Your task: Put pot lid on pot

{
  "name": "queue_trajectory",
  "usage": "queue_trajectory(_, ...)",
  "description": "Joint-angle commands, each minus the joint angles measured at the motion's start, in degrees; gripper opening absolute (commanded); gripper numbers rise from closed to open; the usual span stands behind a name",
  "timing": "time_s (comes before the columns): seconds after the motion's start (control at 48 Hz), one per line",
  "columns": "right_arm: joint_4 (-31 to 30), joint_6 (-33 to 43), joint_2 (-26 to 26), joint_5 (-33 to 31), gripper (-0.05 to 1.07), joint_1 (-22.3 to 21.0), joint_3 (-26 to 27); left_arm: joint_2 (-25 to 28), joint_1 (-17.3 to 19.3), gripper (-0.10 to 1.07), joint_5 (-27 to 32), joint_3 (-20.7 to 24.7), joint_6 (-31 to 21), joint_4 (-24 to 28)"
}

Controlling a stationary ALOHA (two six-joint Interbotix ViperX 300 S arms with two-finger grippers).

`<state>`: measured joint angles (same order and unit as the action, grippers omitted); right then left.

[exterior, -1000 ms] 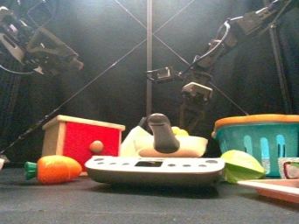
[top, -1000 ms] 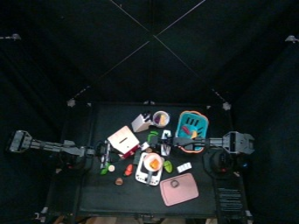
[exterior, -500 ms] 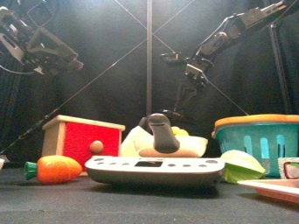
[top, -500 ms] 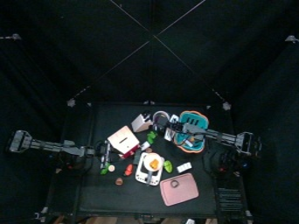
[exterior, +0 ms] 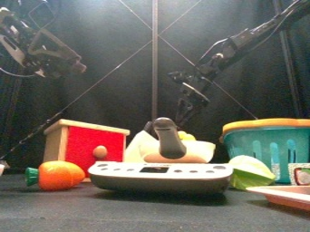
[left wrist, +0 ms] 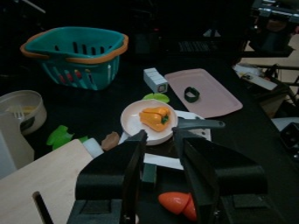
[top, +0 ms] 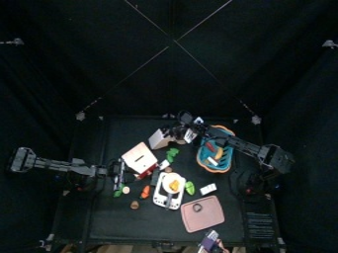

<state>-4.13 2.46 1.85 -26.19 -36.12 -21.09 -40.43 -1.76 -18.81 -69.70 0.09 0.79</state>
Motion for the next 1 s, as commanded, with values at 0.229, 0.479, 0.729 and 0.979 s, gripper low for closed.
queue_trajectory(0.229, 1.49, -0.18, -2.9, -2.37, 0.63, -2.99, 4.39, 0.0, 0.7, 0.73, -0.26, 0.35, 0.18, 0.09)
queue_trajectory(0.479, 0.44, -0.26, -5.36, -3.08, 0.63, -2.72, 4.66, 0.0, 0.88, 0.73, -0.26, 0.35, 0.09, 0.09)
queue_trajectory(0.729, 0.44, -0.18, -7.65, -3.08, 0.63, -2.55, 5.36, 0.0, 0.88, 0.73, -0.26, 0.26, 0.09, 0.09)
queue_trajectory(0.979, 0.26, -0.26, -9.4, -3.43, 0.63, -2.11, 5.62, 0.0, 0.88, 0.73, -0.26, 0.09, 0.18, 0.09)
